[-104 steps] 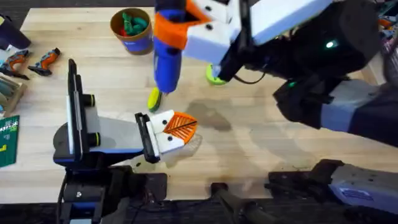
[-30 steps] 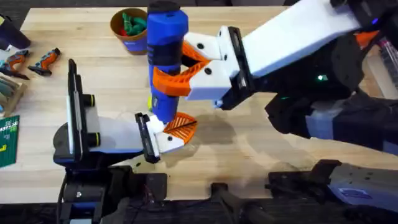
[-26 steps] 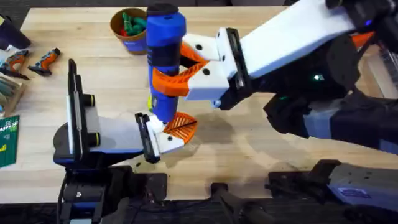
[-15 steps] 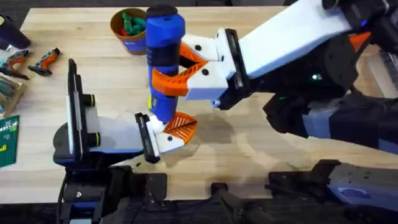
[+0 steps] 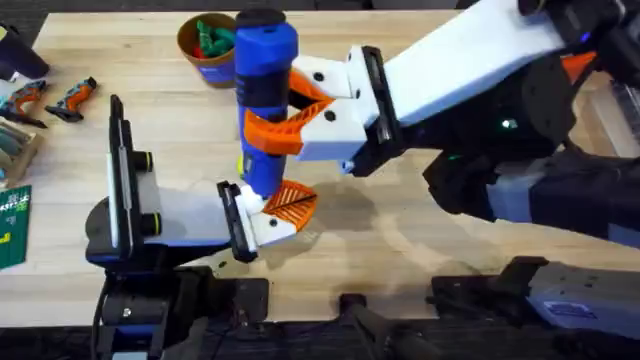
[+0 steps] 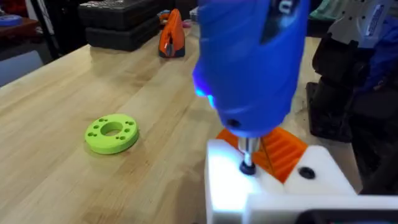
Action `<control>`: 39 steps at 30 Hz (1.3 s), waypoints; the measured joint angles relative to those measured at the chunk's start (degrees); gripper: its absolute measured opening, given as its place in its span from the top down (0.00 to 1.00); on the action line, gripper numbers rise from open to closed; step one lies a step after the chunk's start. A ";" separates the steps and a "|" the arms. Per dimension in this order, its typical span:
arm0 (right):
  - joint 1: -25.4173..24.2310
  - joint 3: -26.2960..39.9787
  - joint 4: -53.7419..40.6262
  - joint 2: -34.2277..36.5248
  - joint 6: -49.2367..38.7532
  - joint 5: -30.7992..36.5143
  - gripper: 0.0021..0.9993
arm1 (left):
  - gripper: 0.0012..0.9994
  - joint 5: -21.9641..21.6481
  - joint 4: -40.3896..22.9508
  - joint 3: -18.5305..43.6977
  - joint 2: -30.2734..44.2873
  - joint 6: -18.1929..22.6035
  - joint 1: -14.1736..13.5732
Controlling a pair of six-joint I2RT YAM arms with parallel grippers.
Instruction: Pick up the gripper from the table and insert it into the empty holder that is missing its gripper. Then pick up a screw, insert it into the mounting hole, and use the screwdriver to tighten it. Finally, clean up the table by picking up the vegetable and placing it into the bucket.
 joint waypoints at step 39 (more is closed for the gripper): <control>0.42 0.00 0.03 0.00 -0.69 -0.83 0.97 | 1.00 0.00 -0.01 0.00 0.01 -0.02 0.00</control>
